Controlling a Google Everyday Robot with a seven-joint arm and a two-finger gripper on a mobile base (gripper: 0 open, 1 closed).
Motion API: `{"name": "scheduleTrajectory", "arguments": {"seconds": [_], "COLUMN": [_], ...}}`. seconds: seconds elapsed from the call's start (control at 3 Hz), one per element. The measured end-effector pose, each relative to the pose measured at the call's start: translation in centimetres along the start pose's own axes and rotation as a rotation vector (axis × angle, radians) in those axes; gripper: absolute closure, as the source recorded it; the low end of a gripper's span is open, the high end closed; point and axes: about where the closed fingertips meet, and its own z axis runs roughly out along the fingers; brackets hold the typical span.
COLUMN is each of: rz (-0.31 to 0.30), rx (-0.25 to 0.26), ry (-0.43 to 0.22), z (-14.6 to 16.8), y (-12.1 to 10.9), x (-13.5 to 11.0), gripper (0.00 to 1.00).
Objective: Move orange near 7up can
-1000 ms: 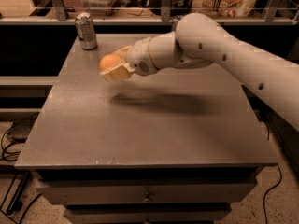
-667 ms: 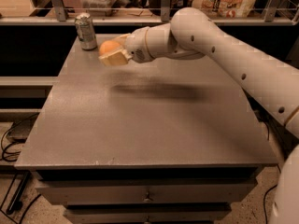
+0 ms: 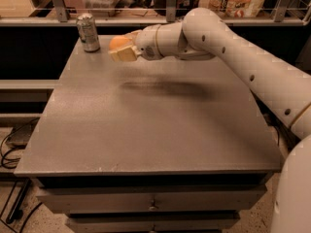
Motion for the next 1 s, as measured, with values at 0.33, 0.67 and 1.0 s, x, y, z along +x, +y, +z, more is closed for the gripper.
{"name": "scheduleTrajectory", "arguments": {"seconds": [0.33,0.67,1.0], "rz": [0.041,0.089,0.141], "rx": [0.037,0.146,0.266], "ry": [0.0,0.026,0.018], "z": [0.6,2.8,4.5], "y": [1.3,0.7,-1.4], "x": [0.9,2.5,3.1], "gripper": [1.0,1.0,1.0]}}
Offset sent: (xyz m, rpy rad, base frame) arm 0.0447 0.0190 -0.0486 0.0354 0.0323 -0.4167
